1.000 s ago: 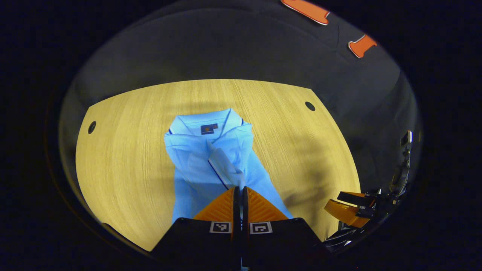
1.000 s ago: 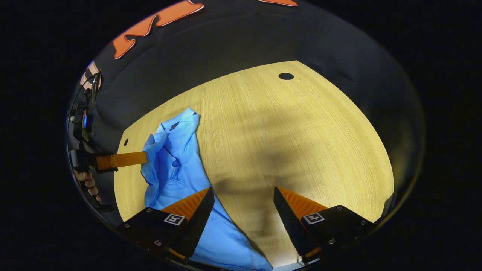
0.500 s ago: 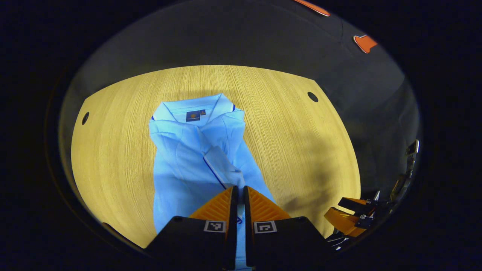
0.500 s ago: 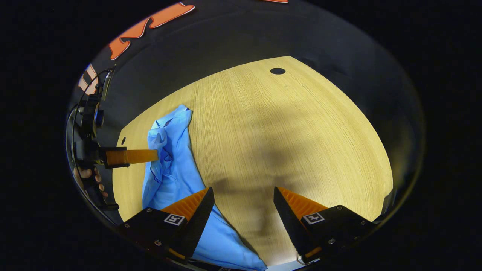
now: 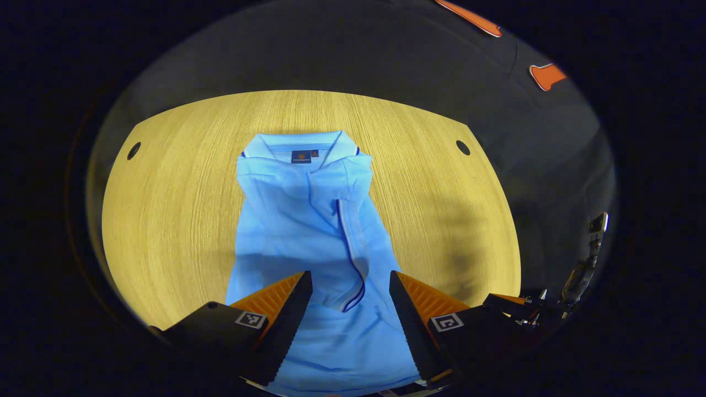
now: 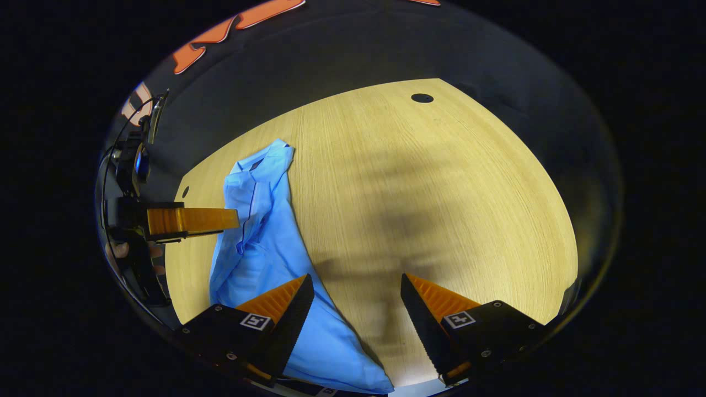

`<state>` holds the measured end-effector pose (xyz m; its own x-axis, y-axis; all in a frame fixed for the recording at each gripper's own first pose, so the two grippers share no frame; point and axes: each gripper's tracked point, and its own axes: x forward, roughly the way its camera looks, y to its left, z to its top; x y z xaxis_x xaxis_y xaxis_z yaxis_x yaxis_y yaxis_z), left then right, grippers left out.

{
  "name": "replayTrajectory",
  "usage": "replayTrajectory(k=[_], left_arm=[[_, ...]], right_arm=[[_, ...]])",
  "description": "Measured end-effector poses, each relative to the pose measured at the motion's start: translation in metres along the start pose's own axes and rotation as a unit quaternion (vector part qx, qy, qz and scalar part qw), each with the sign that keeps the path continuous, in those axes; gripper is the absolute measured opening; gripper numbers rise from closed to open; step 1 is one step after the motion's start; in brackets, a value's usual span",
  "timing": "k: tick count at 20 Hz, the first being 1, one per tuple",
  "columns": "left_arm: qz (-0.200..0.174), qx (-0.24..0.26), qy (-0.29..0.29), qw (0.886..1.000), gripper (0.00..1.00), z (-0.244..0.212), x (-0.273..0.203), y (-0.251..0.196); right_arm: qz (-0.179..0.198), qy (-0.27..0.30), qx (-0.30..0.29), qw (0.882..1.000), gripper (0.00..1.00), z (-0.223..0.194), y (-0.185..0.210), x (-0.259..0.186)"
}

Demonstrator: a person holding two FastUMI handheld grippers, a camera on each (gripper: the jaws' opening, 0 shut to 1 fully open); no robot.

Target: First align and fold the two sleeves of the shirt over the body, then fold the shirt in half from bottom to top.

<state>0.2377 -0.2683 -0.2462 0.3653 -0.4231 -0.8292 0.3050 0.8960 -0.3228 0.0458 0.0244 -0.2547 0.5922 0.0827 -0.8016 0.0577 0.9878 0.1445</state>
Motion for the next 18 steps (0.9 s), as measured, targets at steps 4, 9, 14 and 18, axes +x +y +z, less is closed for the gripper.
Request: replayTrajectory(k=[4, 9, 14, 18], left_arm=[[0.027, 0.002, -0.008, 1.000, 0.99, -0.026, -0.030, 0.039], [0.047, -0.023, 0.004, 0.999, 0.99, -0.091, -0.067, 0.084], [0.051, -0.052, 0.064, 0.995, 0.99, -0.178, -0.083, 0.115], [0.066, -0.066, 0.077, 0.993, 1.00, -0.222, -0.096, 0.127]], right_arm=[[-0.004, 0.016, -0.031, 0.999, 0.98, -0.023, 0.014, -0.004], [-0.008, 0.056, -0.073, 0.996, 0.98, -0.070, 0.021, -0.012], [-0.030, 0.095, -0.111, 0.989, 0.98, -0.118, 0.012, -0.025], [-0.040, 0.136, -0.109, 0.984, 0.98, -0.162, 0.005, -0.039]])
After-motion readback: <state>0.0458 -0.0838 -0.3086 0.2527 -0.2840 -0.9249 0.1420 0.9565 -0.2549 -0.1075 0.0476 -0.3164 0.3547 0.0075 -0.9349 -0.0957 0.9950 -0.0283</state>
